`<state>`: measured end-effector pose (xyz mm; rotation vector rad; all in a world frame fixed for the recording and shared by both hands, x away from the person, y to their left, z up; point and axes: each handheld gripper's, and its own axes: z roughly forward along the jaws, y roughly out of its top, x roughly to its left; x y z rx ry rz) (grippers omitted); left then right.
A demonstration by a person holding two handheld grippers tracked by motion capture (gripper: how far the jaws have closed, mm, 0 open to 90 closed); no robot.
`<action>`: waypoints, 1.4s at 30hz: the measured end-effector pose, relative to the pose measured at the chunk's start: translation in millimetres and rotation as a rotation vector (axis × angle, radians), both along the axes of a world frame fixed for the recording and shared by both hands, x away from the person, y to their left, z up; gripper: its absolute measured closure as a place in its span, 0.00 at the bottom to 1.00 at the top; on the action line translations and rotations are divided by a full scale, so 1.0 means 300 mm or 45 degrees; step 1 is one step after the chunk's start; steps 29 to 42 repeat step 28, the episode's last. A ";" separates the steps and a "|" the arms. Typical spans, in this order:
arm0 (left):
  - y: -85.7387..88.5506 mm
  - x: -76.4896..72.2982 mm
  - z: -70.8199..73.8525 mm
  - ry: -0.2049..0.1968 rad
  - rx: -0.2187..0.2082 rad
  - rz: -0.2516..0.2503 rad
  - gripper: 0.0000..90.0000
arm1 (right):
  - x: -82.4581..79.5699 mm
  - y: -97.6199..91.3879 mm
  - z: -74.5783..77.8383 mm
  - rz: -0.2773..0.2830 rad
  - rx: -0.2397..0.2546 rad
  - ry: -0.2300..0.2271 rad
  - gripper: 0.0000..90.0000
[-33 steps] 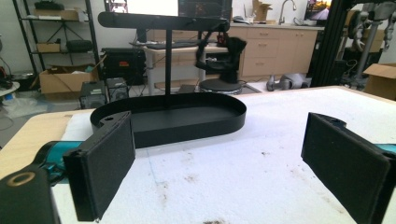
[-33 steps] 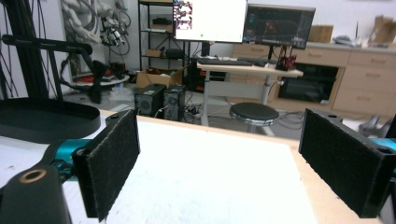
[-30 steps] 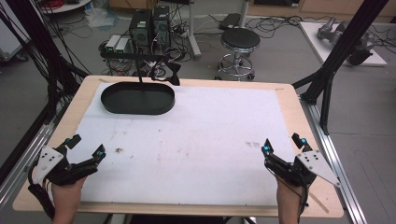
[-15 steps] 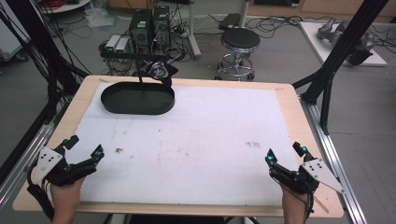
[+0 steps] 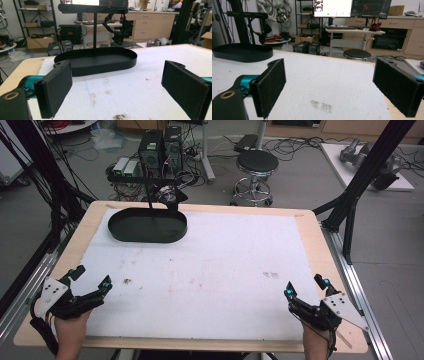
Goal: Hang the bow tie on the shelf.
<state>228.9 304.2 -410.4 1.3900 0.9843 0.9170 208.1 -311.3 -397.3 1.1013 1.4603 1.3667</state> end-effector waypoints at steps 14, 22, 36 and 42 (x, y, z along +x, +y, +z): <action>0.005 0.002 -0.002 0.006 -0.005 0.003 0.11 | -0.001 0.003 -0.005 0.003 -0.013 -0.002 0.12; 0.005 0.004 -0.004 0.006 -0.007 0.004 0.11 | 0.000 0.000 -0.009 0.003 -0.019 -0.012 0.12; 0.004 0.004 -0.003 0.005 -0.005 0.005 0.11 | -0.001 0.001 -0.011 0.007 -0.034 -0.022 0.12; 0.004 0.004 -0.003 0.005 -0.005 0.005 0.11 | -0.001 0.001 -0.011 0.007 -0.034 -0.022 0.12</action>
